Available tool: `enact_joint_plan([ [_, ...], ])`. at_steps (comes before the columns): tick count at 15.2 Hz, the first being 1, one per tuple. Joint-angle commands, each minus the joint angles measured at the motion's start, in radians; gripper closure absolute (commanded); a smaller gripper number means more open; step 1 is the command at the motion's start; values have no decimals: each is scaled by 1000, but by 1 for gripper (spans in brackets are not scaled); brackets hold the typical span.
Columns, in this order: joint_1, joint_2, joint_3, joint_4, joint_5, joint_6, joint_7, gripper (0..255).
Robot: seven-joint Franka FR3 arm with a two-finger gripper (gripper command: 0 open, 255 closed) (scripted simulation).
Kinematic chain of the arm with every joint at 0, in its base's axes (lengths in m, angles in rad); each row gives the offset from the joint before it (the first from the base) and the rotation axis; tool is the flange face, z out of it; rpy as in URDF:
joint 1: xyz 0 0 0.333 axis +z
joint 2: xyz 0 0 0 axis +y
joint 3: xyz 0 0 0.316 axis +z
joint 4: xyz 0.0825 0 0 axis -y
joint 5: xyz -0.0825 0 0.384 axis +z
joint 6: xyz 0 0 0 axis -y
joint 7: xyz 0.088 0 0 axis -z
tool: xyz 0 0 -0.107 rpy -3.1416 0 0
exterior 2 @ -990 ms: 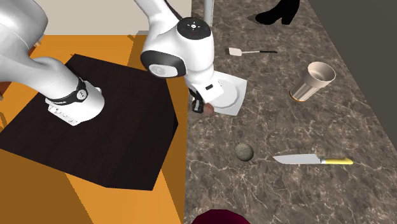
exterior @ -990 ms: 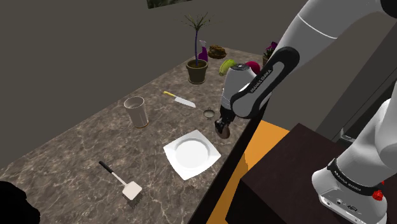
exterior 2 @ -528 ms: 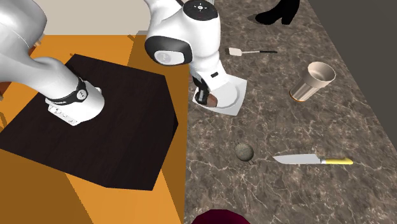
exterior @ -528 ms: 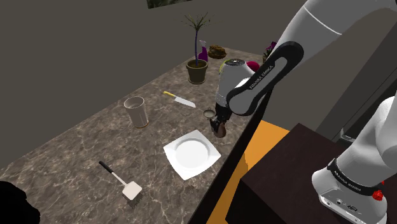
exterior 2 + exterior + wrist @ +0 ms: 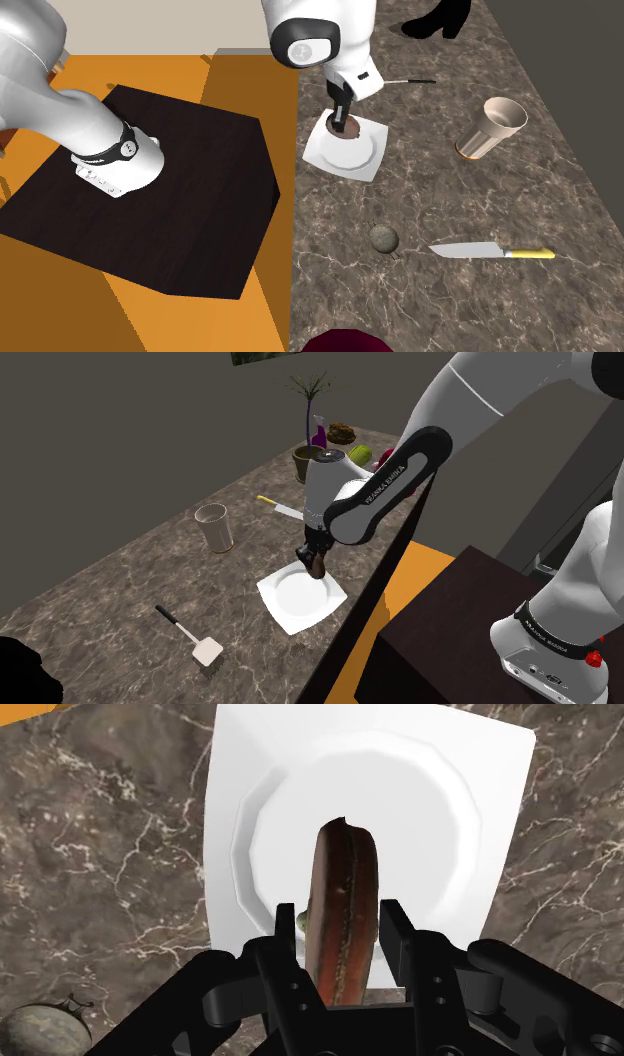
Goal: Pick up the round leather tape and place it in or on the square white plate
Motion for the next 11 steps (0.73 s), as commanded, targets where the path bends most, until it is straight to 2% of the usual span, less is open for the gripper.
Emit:
enact_joint_plan([
  [1, 31, 40, 1, 70, -13, -30, 42, 255],
  [2, 51, 62, 1, 111, -20, -49, 67, 255],
  [11, 62, 168, -13, 124, -36, 44, 77, 255],
])
